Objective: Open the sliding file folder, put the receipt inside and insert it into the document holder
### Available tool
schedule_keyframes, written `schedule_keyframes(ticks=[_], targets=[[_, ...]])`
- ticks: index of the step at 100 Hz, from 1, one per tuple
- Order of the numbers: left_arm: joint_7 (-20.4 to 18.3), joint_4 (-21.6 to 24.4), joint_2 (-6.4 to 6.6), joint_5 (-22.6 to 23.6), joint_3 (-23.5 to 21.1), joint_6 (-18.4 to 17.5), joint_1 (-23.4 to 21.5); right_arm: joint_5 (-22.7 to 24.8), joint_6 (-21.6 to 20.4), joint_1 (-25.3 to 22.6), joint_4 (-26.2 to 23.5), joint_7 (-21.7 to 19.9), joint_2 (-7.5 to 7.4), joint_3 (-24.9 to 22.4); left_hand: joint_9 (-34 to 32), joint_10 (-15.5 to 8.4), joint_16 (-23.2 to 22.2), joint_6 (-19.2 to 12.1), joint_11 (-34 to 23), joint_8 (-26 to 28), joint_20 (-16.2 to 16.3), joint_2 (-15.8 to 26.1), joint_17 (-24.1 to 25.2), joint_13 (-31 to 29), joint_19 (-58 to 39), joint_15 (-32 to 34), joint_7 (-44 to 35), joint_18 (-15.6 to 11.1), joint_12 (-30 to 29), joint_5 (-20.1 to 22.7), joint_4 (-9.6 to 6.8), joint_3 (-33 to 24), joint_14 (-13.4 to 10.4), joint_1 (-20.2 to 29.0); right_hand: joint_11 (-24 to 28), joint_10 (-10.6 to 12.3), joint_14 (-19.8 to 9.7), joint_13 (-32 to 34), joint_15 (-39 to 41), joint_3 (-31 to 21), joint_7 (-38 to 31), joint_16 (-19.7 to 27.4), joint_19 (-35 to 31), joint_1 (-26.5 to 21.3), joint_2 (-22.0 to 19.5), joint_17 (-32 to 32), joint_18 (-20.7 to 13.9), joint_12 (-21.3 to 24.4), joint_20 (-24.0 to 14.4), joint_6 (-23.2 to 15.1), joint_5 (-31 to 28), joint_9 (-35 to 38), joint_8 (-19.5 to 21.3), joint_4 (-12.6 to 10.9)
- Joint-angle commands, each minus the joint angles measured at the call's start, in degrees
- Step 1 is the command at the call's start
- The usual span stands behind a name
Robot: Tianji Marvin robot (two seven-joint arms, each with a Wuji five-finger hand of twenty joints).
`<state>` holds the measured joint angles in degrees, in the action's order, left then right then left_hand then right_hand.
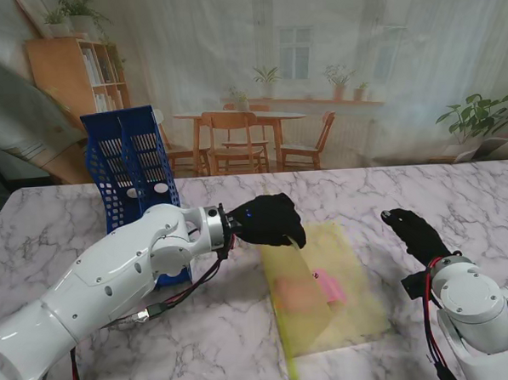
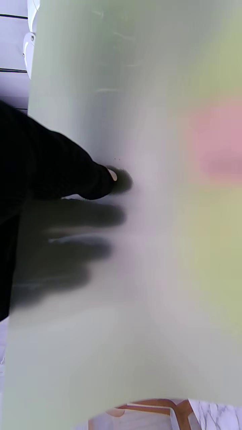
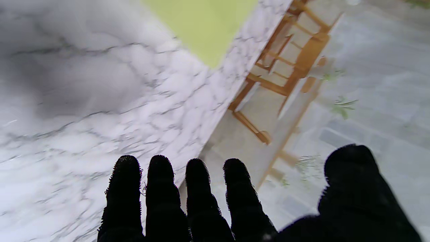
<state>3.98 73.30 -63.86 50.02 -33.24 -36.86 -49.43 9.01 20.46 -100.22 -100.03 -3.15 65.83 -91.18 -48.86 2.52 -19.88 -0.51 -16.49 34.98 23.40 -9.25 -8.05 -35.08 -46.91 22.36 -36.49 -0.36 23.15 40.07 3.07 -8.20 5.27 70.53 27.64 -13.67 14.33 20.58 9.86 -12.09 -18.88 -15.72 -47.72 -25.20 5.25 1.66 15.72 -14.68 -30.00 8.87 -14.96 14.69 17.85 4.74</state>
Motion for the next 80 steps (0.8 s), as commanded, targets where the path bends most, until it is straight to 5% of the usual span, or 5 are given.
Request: schedule_keyframes(ticks=[1, 9, 35, 68, 80], targets=[[-0.4, 0.2, 0.09, 0.2, 0.1, -0.3, 0.2, -0.7, 1.4, 0.5, 1.8, -0.1, 0.26, 0.0, -1.6, -0.7, -0.5, -1.8, -1.0, 2.9, 1.0, 4.1, 0.3, -0.7, -2.4, 1.4, -10.9, -1.9, 0.4, 4.6, -0.98, -2.9, 0.7, 3.4, -0.7, -0.1, 0.0, 0.8, -1.6, 2.9, 0.9, -0.3, -0.2, 1.8, -2.0, 0.2, -0.2, 0.3, -0.9, 0.7, 2.0, -1.6, -1.2, -0.1], [-0.2, 0.1, 0.04, 0.2, 0.1, -0.2, 0.1, -1.8, 2.4, 1.1, 3.1, -0.3, 0.37, 0.0, -1.6, -0.5, -0.5, -1.7, -1.0, 2.9, 1.0, 4.1, 0.3, -0.8, -2.4, 1.3, -10.9, -1.9, 0.4, 4.6, -0.98, -2.9, 0.7, 3.4, -0.1, -0.5, 0.9, 1.8, -0.5, 13.1, 1.4, -0.7, -1.8, -3.1, -5.1, 1.1, 0.2, 0.1, -0.8, 1.3, 1.7, -1.2, 0.1, -1.4], [0.4, 0.5, -0.10, 0.3, -0.3, 0.1, -0.1, -4.6, 7.2, 2.3, 4.4, -4.8, -0.31, 0.9, -1.5, -0.7, -0.5, -1.7, -0.9, 2.9, 0.9, 4.1, 0.3, -0.7, -2.3, 1.3, -10.9, -1.9, 0.4, 4.6, -0.99, -2.9, 0.7, 3.4, 2.5, -6.2, 7.0, 18.8, 13.8, 13.7, 3.4, -4.0, -20.8, -0.1, -6.2, 13.9, 8.7, -1.5, -0.4, 6.0, -3.6, 11.4, 0.8, -1.3], [0.5, 0.0, -0.51, -0.4, 1.0, 0.4, 0.6, -8.3, 10.5, 3.2, 3.4, -12.6, -1.99, 3.2, -1.5, -0.7, -0.5, -1.7, -1.0, 2.9, 0.9, 4.2, 0.3, -0.7, -2.3, 1.3, -10.9, -1.9, 0.4, 4.6, -1.00, -2.9, 0.7, 3.4, 1.2, -6.5, 9.6, 37.9, 27.8, 14.0, 5.4, -9.0, -38.2, 4.2, -9.4, 28.4, 14.8, -1.2, -4.4, 7.3, -4.6, 31.5, 0.7, -0.9], [0.3, -0.1, -0.56, -0.6, 1.2, 0.4, 0.7, -10.0, 10.8, 3.4, 3.1, -13.6, -2.10, 3.7, -1.5, -0.7, -0.5, -1.7, -1.0, 2.9, 0.9, 4.2, 0.3, -0.7, -2.2, 1.3, -10.8, -1.9, 0.4, 4.5, -1.01, -2.9, 0.7, 3.4, 10.7, -8.4, 9.6, 41.5, 35.1, 14.0, 4.3, -12.0, -41.9, 4.3, -9.6, 30.9, 13.7, -5.2, -7.2, 7.3, -4.7, 36.4, -0.1, -0.9]])
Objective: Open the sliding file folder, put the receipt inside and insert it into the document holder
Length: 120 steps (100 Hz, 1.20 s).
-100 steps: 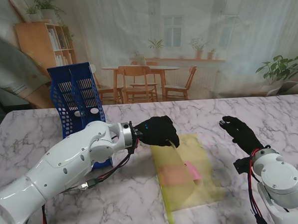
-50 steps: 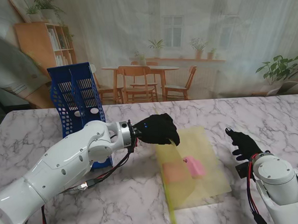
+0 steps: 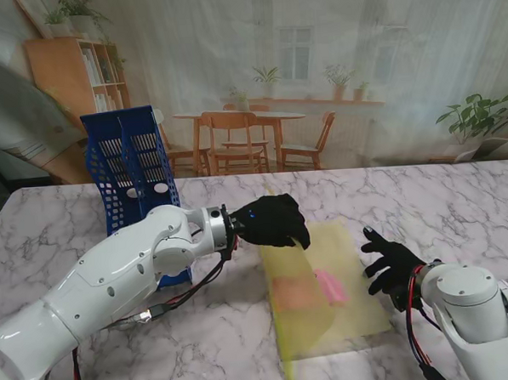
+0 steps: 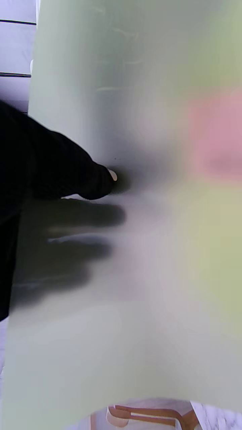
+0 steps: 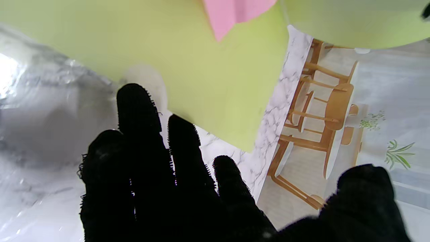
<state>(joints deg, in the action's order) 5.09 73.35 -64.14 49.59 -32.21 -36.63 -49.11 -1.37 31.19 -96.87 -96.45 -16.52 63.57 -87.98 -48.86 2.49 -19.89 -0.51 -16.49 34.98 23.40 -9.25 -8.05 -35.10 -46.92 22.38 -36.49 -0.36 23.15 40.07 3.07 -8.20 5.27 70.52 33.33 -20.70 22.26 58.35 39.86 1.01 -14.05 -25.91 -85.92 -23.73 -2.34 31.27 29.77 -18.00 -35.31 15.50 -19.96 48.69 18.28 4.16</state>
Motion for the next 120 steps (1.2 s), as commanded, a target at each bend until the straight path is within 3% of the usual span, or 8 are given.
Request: schedule_keyframes(ticks=[1, 13, 32, 44, 58, 70, 83, 120], targets=[[-0.8, -0.2, -0.29, -0.2, 0.2, 0.2, 0.4, 0.3, 0.1, 0.1, -0.5, -0.1, 0.20, 0.6, -1.5, -0.6, -0.5, -1.6, -1.0, 2.9, 0.9, 4.2, 0.4, -0.6, -2.2, 1.2, -10.8, -1.9, 0.4, 4.5, -1.01, -2.9, 0.7, 3.4, 5.9, -1.5, 1.8, 4.2, 5.8, 0.9, -0.8, -2.1, -3.9, 2.7, -1.9, 1.6, -0.2, -2.1, -2.0, 0.7, 0.0, 2.7, -0.6, -0.3], [-1.1, -0.3, -0.30, -0.4, 0.5, 0.3, 0.6, -0.2, 0.0, -0.1, -1.0, -1.2, -0.04, 0.8, -1.5, -0.7, -0.5, -1.7, -0.9, 2.9, 0.9, 4.2, 0.3, -0.7, -2.2, 1.2, -10.8, -1.9, 0.4, 4.5, -1.03, -2.9, 0.7, 3.4, 10.7, -1.6, 1.8, 7.1, 8.9, 0.9, -3.6, -2.5, -5.3, 3.0, -2.1, 4.3, 0.2, -3.7, -2.7, 0.4, -3.4, 3.8, -0.4, -0.4], [-1.2, -1.6, -0.81, -1.3, 2.5, 0.6, 1.8, -0.1, -0.2, -0.9, -2.6, -3.9, -0.86, 0.6, -1.5, -0.6, -0.5, -1.8, -0.9, 2.9, 0.9, 4.1, 0.3, -0.7, -2.2, 1.2, -10.8, -1.9, 0.4, 4.5, -1.02, -2.8, 0.7, 3.4, 12.5, 0.5, -1.3, -7.9, 11.1, 1.0, -9.3, -4.4, -2.4, 3.2, -2.7, -6.7, -5.3, -8.1, -2.3, -4.4, -14.0, -13.9, 2.7, -0.2], [-1.2, -2.7, -1.36, -2.1, 4.0, 1.1, 2.7, -1.3, 0.0, -1.4, -3.7, -4.1, -0.81, 0.0, -1.5, -0.7, -0.5, -1.8, -0.9, 2.9, 0.9, 4.2, 0.3, -0.6, -2.2, 1.2, -10.8, -1.9, 0.4, 4.5, -1.02, -2.8, 0.7, 3.4, 6.7, 3.8, -3.1, -18.4, 2.0, 1.1, -13.0, -1.2, 4.7, 2.5, -2.2, -13.1, -4.2, -3.7, 1.2, -5.3, -18.2, -23.3, 10.2, -0.1], [-1.0, -4.0, -2.16, -3.2, 5.9, 1.3, 3.8, -3.2, -0.4, -2.1, -4.6, -3.3, -0.40, -0.5, -1.5, -0.6, -0.5, -1.6, -1.0, 2.9, 0.9, 4.2, 0.3, -0.6, -2.2, 1.2, -10.8, -1.9, 0.4, 4.5, -1.06, -2.9, 0.8, 3.4, 0.5, 5.7, -4.9, -27.1, -18.7, 1.0, -10.6, 7.7, 21.1, 1.8, -1.1, -21.7, -1.9, 0.4, 9.7, -4.8, -15.3, -26.4, 15.9, -0.2], [-0.6, -4.7, -2.82, -4.0, 7.1, 1.8, 4.2, -4.9, -1.8, -2.8, -4.9, -3.9, -0.42, -0.8, -1.4, -0.6, -0.5, -1.7, -0.9, 2.8, 0.9, 4.2, 0.4, -0.5, -2.2, 1.2, -10.7, -1.9, 0.4, 4.4, -1.04, -2.8, 0.8, 3.4, -5.2, 6.6, -4.9, -27.9, -25.1, 0.7, 0.2, 10.2, 25.8, 1.5, 1.0, -22.5, -1.3, 2.6, 10.6, -7.1, -3.3, -30.9, 11.8, -0.6], [-0.5, -6.0, -3.70, -5.1, 8.7, 2.6, 5.1, -6.1, -3.9, -3.6, -5.3, -4.9, -0.54, -1.3, -1.2, -0.4, -0.5, -1.7, -0.8, 2.7, 0.9, 4.2, 0.4, -0.6, -2.2, 1.2, -10.5, -1.8, 0.3, 4.3, -1.05, -2.7, 0.9, 3.4, -5.0, 6.6, -4.8, -24.9, -25.5, 0.6, 4.5, 9.8, 26.1, 1.9, 3.6, -21.4, -1.0, 2.7, 9.9, -7.1, 4.7, -31.9, 9.7, -0.8], [-2.5, -10.8, -6.72, -8.9, 14.5, 4.6, 9.3, -1.6, -8.6, -5.2, -7.0, -9.0, -2.07, -1.8, -0.7, -0.6, -0.3, -1.2, -0.3, 0.4, 0.7, 3.8, 0.7, -0.1, -1.8, 0.7, -8.2, -1.4, 0.0, 3.9, -1.21, -2.7, 1.2, 3.4, -0.8, 8.2, -5.9, -19.8, -22.8, 0.5, 3.9, 8.6, 23.0, -2.0, 21.6, -18.0, -0.5, 0.8, 8.9, -4.1, 8.0, -31.7, 7.1, -0.7]])
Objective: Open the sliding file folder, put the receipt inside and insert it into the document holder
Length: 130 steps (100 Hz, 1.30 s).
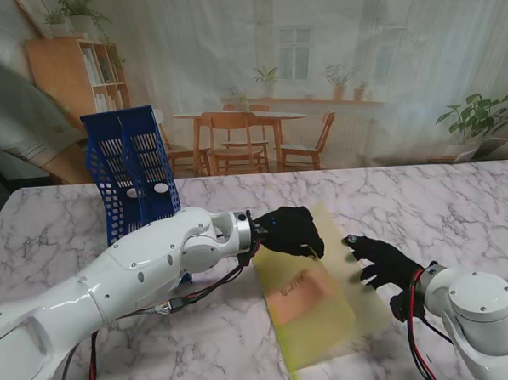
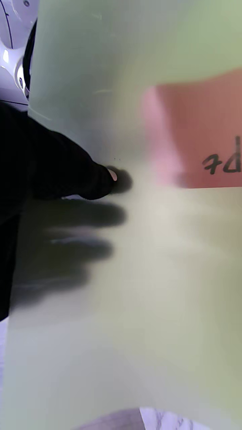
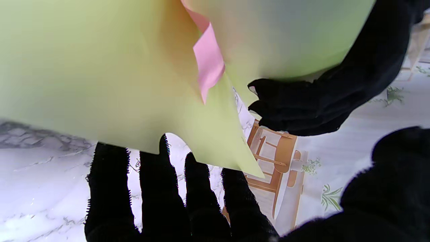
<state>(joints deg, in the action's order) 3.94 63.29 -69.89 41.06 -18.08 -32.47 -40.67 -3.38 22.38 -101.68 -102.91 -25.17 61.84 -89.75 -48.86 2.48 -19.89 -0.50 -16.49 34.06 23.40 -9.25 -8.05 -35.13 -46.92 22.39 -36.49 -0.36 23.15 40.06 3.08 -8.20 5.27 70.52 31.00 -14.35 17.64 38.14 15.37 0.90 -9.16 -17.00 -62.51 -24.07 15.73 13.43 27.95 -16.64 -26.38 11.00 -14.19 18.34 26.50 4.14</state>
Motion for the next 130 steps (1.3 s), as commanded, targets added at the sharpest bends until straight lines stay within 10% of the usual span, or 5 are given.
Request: schedule_keyframes(ticks=[1, 61, 71, 114, 130], targets=[[-1.4, -0.8, -1.05, -0.5, 0.5, 0.5, 0.9, 0.5, 0.2, -0.4, -0.6, -0.4, -0.37, 0.0, -0.7, -0.5, -0.3, -1.2, -0.3, 1.2, 0.7, 3.7, 0.7, 0.0, -1.7, 0.6, -8.2, -1.4, 0.0, 3.9, -1.22, -2.8, 1.2, 3.4, 1.6, 1.9, -1.3, 0.3, 1.7, 0.6, -1.1, -0.3, -0.3, -1.9, 4.0, -0.2, 1.3, -0.6, 0.0, 0.5, 2.2, -1.3, -1.2, -0.6], [-5.0, -3.8, -4.60, -3.8, 5.5, 2.2, 5.0, 7.1, 7.7, 1.3, -4.3, -0.8, -1.36, 3.0, -0.2, 0.1, -0.1, -0.9, 0.3, -0.8, 0.5, 2.8, 1.1, 0.5, -1.2, -0.1, -6.6, -1.2, -0.3, 3.5, -1.24, -2.5, 1.5, 3.4, 9.2, 1.8, -1.4, -2.4, 3.6, -1.6, -10.8, -1.0, 0.7, -13.4, 11.7, 0.7, 2.4, -2.6, 0.7, 0.6, -1.1, -7.1, 0.7, -1.5], [-5.3, -4.4, -5.07, -4.2, 5.9, 2.6, 5.2, 7.9, 8.1, 1.2, -4.9, -1.3, -1.57, 3.0, 0.0, 0.3, -0.1, -0.7, 0.5, -1.4, 0.4, 2.6, 1.2, 0.7, -1.1, -0.2, -5.9, -1.1, -0.4, 3.3, -1.24, -2.3, 1.6, 3.5, 8.8, 2.1, -1.1, -4.3, 2.8, -31.1, -12.4, -0.2, 1.6, -3.6, 19.9, -0.4, 2.8, -2.0, 1.8, -0.1, 0.2, -8.6, 3.0, 1.9], [-6.8, -5.9, -6.43, -5.2, 7.6, 2.7, 6.6, 10.5, 10.5, 1.5, -6.5, -1.3, -1.89, 4.5, 0.3, 0.6, -0.1, -0.4, 0.7, -2.4, 0.3, 1.9, 1.2, 0.8, -0.8, -0.3, -4.6, -0.9, -0.6, 3.1, -1.30, -2.1, 1.8, 3.5, -1.6, 2.2, 2.1, -10.8, -4.2, -30.4, -6.3, 3.0, 11.4, 5.7, 17.3, -5.7, 5.8, 2.2, 5.2, 0.1, 3.8, -8.7, -2.5, 4.9], [-6.8, -6.3, -6.90, -5.6, 7.7, 2.9, 6.6, 11.6, 11.2, 2.0, -6.3, -0.4, -1.77, 5.6, 0.2, 0.3, -0.2, -0.4, 0.7, -2.6, 0.3, 2.0, 1.2, 0.9, -0.8, -0.4, -4.2, -0.9, -0.6, 3.1, -1.31, -2.0, 1.7, 3.4, 1.3, 3.0, 0.4, -7.4, -2.2, -31.2, -8.9, 1.8, 8.9, -3.1, 20.0, -2.2, 5.8, 0.5, 3.4, -2.0, 4.4, -8.6, -1.5, 2.9]])
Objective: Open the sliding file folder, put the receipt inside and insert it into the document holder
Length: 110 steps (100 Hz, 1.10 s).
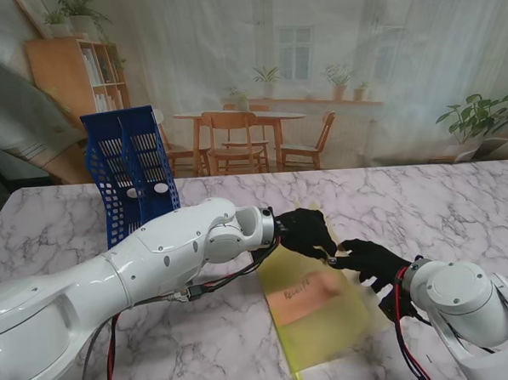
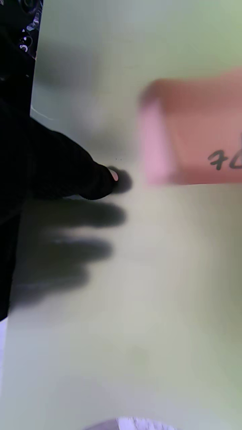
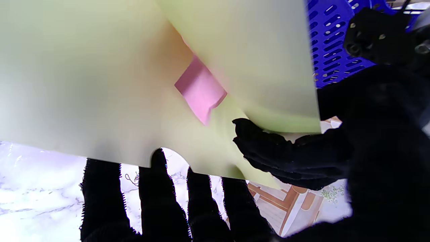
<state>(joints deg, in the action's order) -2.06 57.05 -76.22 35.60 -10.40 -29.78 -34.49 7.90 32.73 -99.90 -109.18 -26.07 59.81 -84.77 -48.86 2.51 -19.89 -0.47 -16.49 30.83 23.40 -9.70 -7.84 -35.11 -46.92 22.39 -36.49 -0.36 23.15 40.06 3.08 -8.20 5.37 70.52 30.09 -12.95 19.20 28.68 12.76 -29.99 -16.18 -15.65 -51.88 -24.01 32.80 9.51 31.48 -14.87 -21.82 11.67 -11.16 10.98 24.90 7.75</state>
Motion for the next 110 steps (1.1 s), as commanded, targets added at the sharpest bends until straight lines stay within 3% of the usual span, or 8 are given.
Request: schedule_keyframes(ticks=[1, 8, 19, 38, 46, 56, 81, 110], targets=[[-0.7, -0.1, -0.58, -0.2, 0.1, 0.2, 0.4, 0.3, 0.9, 0.3, 0.0, 0.6, 0.29, 0.7, 0.2, 0.1, -0.2, -0.4, 0.7, 0.7, 0.3, 2.4, 1.0, 0.8, -0.8, -0.3, -4.2, -0.9, -0.6, 3.1, -1.31, -2.0, 1.6, 3.4, 2.9, 1.5, -1.2, 2.4, 0.7, -0.4, -2.5, 0.3, -2.1, -4.0, 3.2, 2.0, 2.2, -1.6, -1.3, -2.7, 1.4, -1.3, 0.4, -0.9], [-0.6, -0.1, -0.69, -0.3, 0.0, 0.2, 0.3, 0.8, 1.1, 0.7, 0.4, 1.4, 0.45, 1.4, 0.3, 0.4, -0.2, -0.4, 0.7, 0.6, 0.3, 2.4, 1.1, 0.9, -0.7, -0.4, -4.1, -0.9, -0.6, 3.0, -1.30, -1.9, 1.7, 3.5, 9.7, 0.9, -2.8, 7.3, 5.1, -3.3, -6.7, -1.6, -7.3, -8.1, 4.9, 6.8, 0.5, -4.1, -2.8, -2.6, 0.6, -1.6, 2.1, -1.8], [-0.4, 0.1, -0.67, -0.4, -0.2, 0.1, 0.2, 1.1, 1.9, 1.2, 0.9, 3.8, 1.04, 2.4, 0.4, 0.4, -0.2, -0.3, 0.8, 0.5, 0.3, 2.4, 1.1, 1.0, -0.7, -0.4, -3.7, -0.8, -0.6, 2.9, -1.30, -1.8, 1.7, 3.5, 17.9, 0.0, -5.3, 15.0, 16.0, -16.4, -14.5, -6.1, -17.3, -9.3, 6.6, 13.9, -3.5, -7.0, -3.4, -2.1, -2.9, 3.2, 5.3, -1.4], [0.1, 1.0, -0.22, 0.2, -0.6, -0.1, -0.3, 0.9, 2.9, 1.5, 1.3, 7.4, 2.04, 3.2, 0.7, 0.5, -0.2, 0.1, 0.9, -0.7, 0.3, 1.6, 1.2, 1.2, -0.6, -0.5, -1.7, -0.6, -0.7, 1.4, -1.11, -0.6, 2.0, 3.5, 27.2, 0.2, -6.0, 27.7, 28.1, -26.4, -37.0, -9.3, -27.9, -13.8, 3.9, 24.4, -8.7, -13.7, -4.9, -8.0, -11.7, 17.9, 15.3, -1.5], [0.4, 1.2, -0.12, 0.3, -0.9, 0.1, -0.5, 1.3, 3.0, 1.5, 1.4, 8.5, 2.29, 3.6, 1.3, 0.8, -0.3, 1.2, 1.1, -2.0, 0.2, 1.1, 1.4, 1.5, -0.4, -0.5, 0.4, -0.4, -0.7, -0.2, -1.32, 0.3, 2.2, 3.5, 29.4, -0.1, -6.6, 31.9, 29.9, -27.2, -46.1, -9.3, -29.5, -17.9, 5.1, 28.2, -9.4, -15.9, -3.6, -10.3, -13.0, 23.6, 10.2, 4.1], [0.8, 1.3, -0.03, 0.5, -1.1, 0.0, -0.7, 3.2, 2.9, 1.7, 1.6, 10.7, 2.75, 4.5, 2.2, 2.2, -0.4, 1.9, 0.8, -3.0, 0.2, 0.6, 1.4, 1.7, -0.3, -0.6, 3.6, -0.3, -1.8, -3.0, -2.05, 2.8, 2.4, 3.2, 34.0, -0.4, -9.3, 38.4, 34.5, -32.4, -54.0, -10.9, -31.6, -20.9, 8.7, 34.1, -10.0, -15.9, -2.2, -13.7, -15.9, 30.9, 10.4, 5.7], [2.4, 3.1, 1.23, 1.8, -2.8, 0.5, -1.9, 4.9, 2.8, 1.6, 2.6, 19.5, 5.01, 6.4, 7.5, 2.1, -0.2, 5.5, 0.4, -8.2, -0.7, 3.0, 3.1, 5.1, 1.7, -1.9, 19.6, 0.0, -5.5, -11.1, -3.94, 3.2, 2.7, -7.6, 38.7, -1.1, -13.4, 46.4, 44.8, -40.0, -58.8, -14.6, -37.7, -23.0, 13.5, 42.2, -11.6, -17.0, -0.4, -18.1, -23.5, 37.5, 12.8, 6.5], [4.3, 9.8, 4.63, 3.5, -9.2, 2.3, -5.8, 4.6, 2.1, 0.6, 2.8, 24.4, 6.44, 6.0, 15.9, 2.8, 0.0, 6.7, 2.2, -11.0, -1.8, 1.9, 5.5, 8.9, 4.1, -3.0, 23.7, -0.1, -6.7, -14.8, -3.86, 4.8, 2.9, -11.4, 41.6, -3.4, -16.9, 46.8, 51.7, -41.9, -59.1, -16.5, -40.0, -23.7, 13.3, 43.5, -13.4, -18.7, -1.3, -18.0, -24.6, 35.9, 14.9, 6.9]])
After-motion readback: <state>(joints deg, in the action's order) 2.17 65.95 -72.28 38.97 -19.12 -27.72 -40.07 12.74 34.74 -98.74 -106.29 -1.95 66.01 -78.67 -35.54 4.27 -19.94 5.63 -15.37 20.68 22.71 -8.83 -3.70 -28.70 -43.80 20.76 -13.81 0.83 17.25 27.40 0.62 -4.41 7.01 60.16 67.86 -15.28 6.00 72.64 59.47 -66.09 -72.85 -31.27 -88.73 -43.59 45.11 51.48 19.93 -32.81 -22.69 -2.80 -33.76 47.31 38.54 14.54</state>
